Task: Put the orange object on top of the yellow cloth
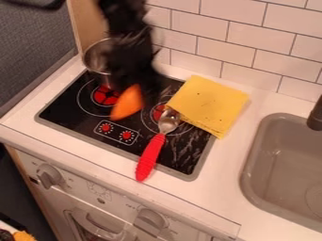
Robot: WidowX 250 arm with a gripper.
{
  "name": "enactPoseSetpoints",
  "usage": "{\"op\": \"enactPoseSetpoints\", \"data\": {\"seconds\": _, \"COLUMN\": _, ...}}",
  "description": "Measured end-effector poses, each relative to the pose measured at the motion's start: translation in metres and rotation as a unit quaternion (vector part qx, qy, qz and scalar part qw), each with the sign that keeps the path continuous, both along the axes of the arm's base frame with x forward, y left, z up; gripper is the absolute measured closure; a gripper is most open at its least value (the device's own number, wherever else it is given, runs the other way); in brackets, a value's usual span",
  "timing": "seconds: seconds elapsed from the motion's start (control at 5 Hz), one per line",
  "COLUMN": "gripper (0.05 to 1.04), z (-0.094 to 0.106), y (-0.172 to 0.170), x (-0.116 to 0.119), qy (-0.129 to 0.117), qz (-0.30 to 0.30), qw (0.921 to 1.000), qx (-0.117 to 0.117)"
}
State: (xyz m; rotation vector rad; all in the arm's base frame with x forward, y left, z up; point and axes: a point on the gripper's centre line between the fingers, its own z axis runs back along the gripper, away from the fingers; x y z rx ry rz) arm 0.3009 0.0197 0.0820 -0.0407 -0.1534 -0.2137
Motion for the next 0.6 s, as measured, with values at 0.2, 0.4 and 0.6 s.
{"op": "enactPoseSetpoints", "data": {"seconds": 0.2, "gripper": 0.411, "z": 0.017, "y": -0.023, "x": 0.033, "qy": -0.010, "qz": -0.007, "qw": 0.9999, "qx": -0.007}}
{"op": "enactPoseSetpoints", "data": {"seconds": 0.4, "gripper": 0.411, "z": 0.014, "y": -0.055, "x": 0.063, "qy": -0.005, "qz": -0.025, "qw": 0.9997, "qx": 0.000}}
{"op": "enactPoseSetpoints", "data": {"seconds": 0.6, "gripper": 0.411, "z": 0.003, "y": -0.061, "x": 0.078, "qy": 0.003, "qz": -0.018, "qw": 0.9997, "qx": 0.018}}
